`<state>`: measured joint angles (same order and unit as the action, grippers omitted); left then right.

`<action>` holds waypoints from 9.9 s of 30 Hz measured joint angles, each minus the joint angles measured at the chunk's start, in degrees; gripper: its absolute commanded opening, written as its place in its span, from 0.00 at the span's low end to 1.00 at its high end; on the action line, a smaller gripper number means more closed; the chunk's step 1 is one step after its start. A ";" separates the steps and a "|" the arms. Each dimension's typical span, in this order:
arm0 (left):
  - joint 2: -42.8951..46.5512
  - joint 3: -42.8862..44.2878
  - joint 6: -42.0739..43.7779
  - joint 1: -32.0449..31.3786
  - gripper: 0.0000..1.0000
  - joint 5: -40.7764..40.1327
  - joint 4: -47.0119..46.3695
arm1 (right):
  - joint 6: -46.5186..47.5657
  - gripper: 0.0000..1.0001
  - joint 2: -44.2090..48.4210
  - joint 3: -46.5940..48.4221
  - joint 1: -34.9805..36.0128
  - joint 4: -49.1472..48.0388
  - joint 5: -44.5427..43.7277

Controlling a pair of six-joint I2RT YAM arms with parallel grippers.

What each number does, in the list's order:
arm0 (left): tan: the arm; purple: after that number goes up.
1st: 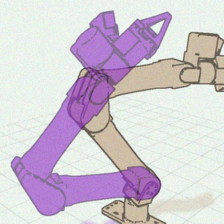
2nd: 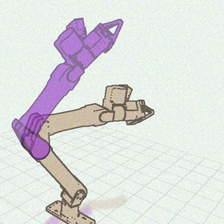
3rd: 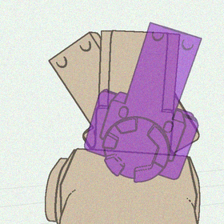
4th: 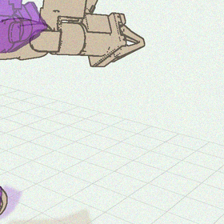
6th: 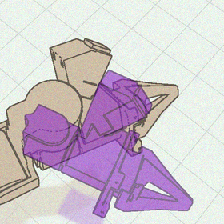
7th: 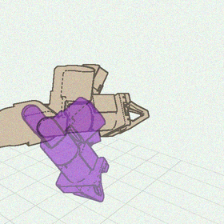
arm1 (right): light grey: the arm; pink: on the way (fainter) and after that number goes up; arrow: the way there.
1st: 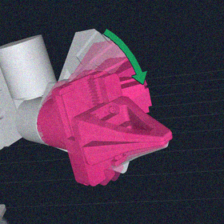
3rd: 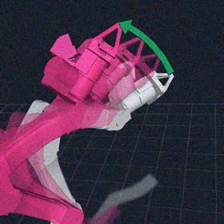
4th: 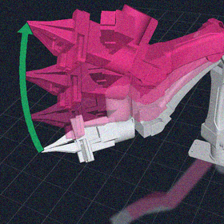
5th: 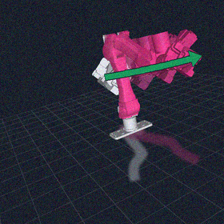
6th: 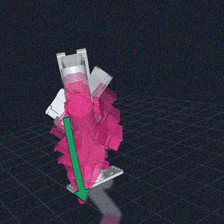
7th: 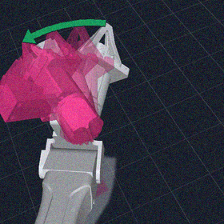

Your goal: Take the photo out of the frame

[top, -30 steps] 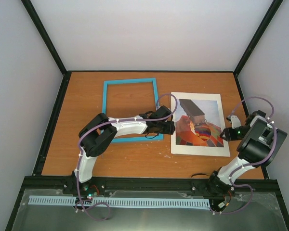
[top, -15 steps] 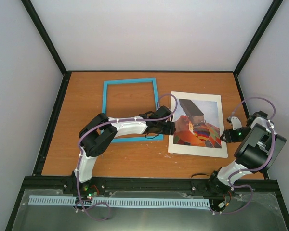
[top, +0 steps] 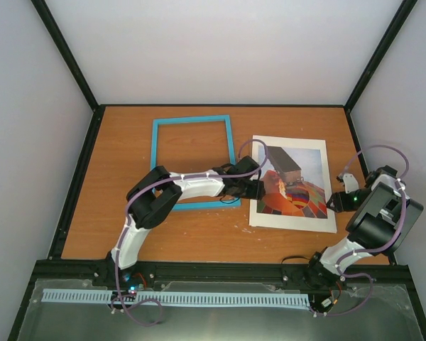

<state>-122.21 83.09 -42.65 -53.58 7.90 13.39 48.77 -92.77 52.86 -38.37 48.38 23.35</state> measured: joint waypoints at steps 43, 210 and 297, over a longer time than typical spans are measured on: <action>-0.68 2.86 0.61 -3.50 0.61 2.10 3.17 | -0.15 0.61 9.35 -3.48 3.19 0.39 5.70; 6.01 -8.41 -0.33 -6.49 0.50 17.25 2.93 | -2.08 0.46 11.78 -20.81 23.41 -29.81 1.44; 32.89 -34.62 -6.38 -3.10 0.52 -0.26 -4.83 | 5.33 0.74 27.30 -23.65 61.66 -14.29 -7.96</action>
<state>-89.32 48.47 -49.04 -56.69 7.64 8.56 54.11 -65.47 29.21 23.29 34.09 15.40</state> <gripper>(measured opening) 0.522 0.768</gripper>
